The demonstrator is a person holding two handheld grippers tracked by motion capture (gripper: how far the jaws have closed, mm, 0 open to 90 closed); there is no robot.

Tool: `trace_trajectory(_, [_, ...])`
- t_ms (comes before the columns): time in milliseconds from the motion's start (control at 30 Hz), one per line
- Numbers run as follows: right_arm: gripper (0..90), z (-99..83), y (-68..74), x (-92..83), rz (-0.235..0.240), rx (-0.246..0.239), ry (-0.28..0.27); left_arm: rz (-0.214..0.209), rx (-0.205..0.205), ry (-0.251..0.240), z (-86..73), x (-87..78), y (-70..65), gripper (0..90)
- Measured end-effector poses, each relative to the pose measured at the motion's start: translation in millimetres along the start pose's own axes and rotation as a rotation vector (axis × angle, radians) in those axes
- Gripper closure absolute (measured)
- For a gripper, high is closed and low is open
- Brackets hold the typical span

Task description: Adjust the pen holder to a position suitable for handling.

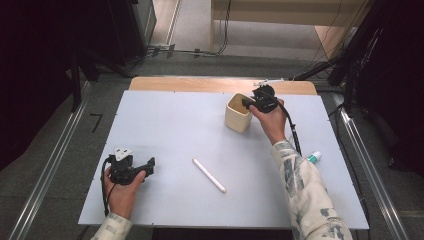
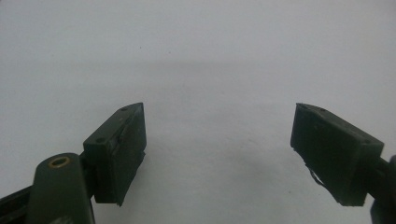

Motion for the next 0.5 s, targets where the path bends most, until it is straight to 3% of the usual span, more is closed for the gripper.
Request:
trace_trajectory(300, [66.3, 0.4, 0.3, -0.6, 0.007, -0.028, 0.001, -0.001, -0.002, 0.001, -0.1, 0.4, 0.0, 19.2])
trace_trajectory(500, [71.7, -0.2, -3.5, -5.2, 0.022, -0.018, 0.012, -0.003, 0.0, 0.005, -0.4, 1.0, -0.2, 19.2])
Point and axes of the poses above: each handheld gripper's, and its own axes: x roughly forward along the jaws, z roughly out of its top, y roughly to its left, the point moved 9 cm from there along x, roughly forward along the jaws, and after that the axes turned 7 degrees about -z, right-handed, at the moved point
